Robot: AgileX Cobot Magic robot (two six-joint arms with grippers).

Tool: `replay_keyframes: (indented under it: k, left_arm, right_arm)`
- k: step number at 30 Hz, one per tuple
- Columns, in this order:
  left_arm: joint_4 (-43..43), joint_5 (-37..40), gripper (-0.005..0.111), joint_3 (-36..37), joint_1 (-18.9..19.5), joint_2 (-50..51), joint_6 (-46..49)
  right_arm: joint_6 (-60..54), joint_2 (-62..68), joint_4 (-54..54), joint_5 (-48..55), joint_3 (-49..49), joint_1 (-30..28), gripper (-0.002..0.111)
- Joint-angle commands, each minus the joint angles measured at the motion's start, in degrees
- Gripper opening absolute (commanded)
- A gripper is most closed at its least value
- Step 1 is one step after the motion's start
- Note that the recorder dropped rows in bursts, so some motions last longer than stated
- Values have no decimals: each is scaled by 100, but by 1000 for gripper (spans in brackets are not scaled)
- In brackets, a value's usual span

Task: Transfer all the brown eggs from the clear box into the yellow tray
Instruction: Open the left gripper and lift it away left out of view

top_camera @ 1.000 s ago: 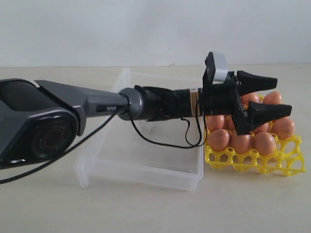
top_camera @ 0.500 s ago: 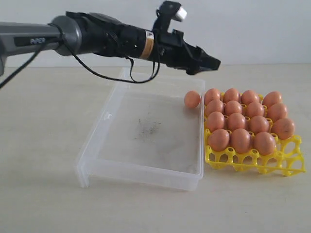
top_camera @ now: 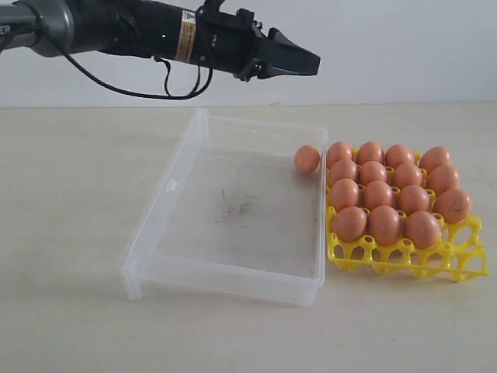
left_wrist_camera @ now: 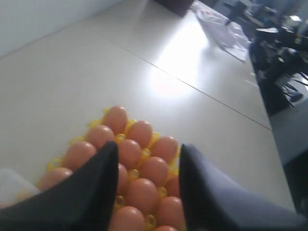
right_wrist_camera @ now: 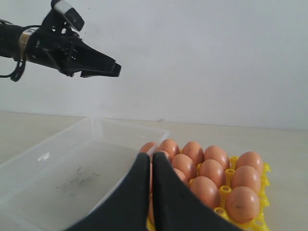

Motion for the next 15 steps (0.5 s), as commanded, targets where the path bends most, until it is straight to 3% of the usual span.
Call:
replay_keyframes:
  k: [1, 3, 11, 15]
  left_arm:
    - [21, -962, 16, 199, 394, -52, 537]
    - [21, -962, 4, 314, 668, -84, 502]
    - [21, -962, 4, 407, 2072, -330, -267]
    - [21, -962, 4, 672, 2751, -591, -220]
  right_arm:
    - [-8, -23, 4, 24, -7, -16, 0]
    - [-8, -23, 4, 24, -7, -16, 0]
    - [-8, -23, 4, 24, -7, -16, 0]
    - [-8, -23, 4, 24, -7, -16, 0]
